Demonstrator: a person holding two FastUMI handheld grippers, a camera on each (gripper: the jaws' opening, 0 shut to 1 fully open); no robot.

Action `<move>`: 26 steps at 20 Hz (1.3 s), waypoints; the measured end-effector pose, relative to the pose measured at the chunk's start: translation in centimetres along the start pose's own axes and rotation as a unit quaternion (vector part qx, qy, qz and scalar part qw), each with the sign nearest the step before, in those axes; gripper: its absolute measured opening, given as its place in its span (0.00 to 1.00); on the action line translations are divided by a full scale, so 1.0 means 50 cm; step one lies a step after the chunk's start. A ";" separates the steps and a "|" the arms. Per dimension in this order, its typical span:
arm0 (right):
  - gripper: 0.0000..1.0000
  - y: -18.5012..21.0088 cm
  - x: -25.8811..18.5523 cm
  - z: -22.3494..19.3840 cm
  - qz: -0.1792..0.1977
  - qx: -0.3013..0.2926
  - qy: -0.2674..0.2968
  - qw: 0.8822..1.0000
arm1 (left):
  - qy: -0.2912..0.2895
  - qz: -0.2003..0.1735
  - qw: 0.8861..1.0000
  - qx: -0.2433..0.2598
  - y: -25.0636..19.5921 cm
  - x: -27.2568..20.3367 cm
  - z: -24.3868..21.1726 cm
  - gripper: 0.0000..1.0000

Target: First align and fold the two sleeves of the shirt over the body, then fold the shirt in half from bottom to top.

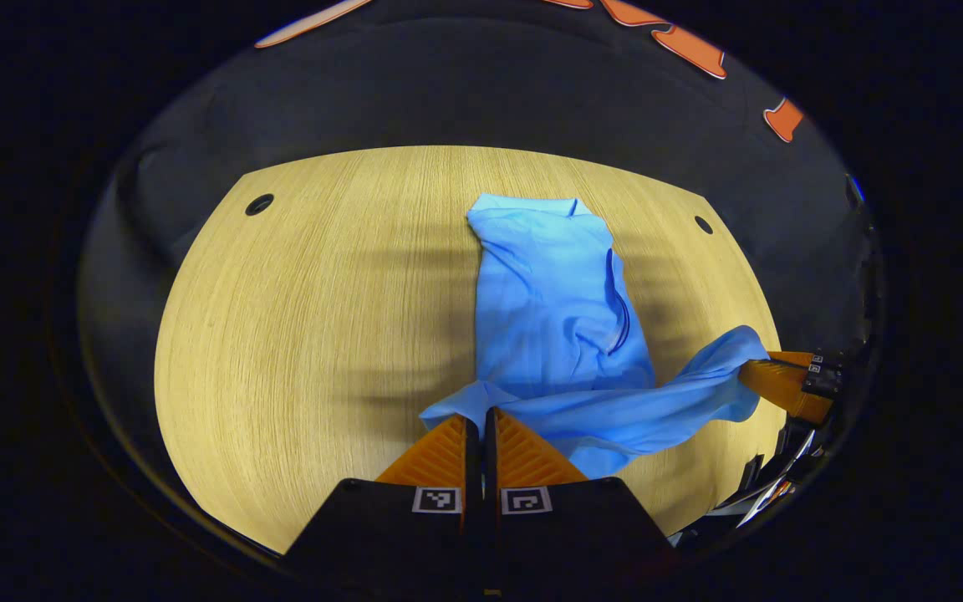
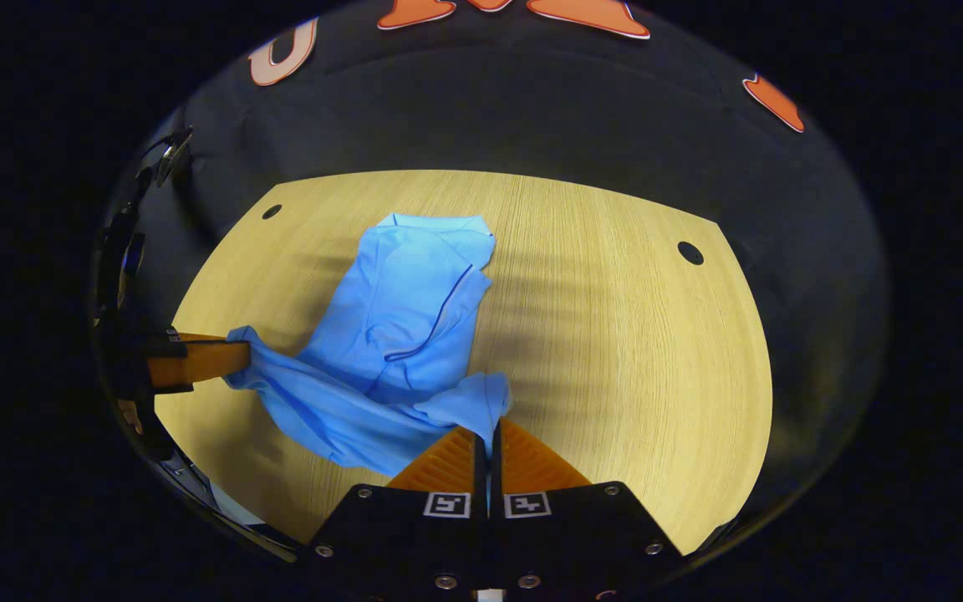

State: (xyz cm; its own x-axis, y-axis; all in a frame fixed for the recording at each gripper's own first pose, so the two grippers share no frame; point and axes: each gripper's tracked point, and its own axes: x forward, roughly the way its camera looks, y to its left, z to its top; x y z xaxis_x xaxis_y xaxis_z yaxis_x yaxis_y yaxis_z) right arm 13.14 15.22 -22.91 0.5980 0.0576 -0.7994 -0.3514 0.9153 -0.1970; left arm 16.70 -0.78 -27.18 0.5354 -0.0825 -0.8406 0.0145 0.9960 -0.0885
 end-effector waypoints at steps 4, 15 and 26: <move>0.00 -0.003 0.029 0.074 -0.002 -0.006 -0.010 1.000 | -0.010 0.002 1.000 0.004 0.015 0.026 0.082 0.04; 0.00 -0.042 0.155 0.263 -0.033 0.011 -0.043 0.998 | -0.064 0.002 0.998 0.015 0.049 0.114 0.320 0.04; 0.43 -0.055 0.192 0.287 -0.039 0.050 -0.048 0.997 | -0.144 0.072 0.986 0.041 0.116 0.109 0.416 0.52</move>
State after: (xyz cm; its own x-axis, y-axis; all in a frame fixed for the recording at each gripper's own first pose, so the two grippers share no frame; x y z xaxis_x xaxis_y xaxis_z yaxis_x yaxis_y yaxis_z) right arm 30.17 18.97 -21.88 0.6889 0.0179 -0.7247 -0.2296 0.9536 -0.1946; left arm 37.24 5.29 -21.17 0.7546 0.0617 -0.6533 -0.0167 0.9971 0.0749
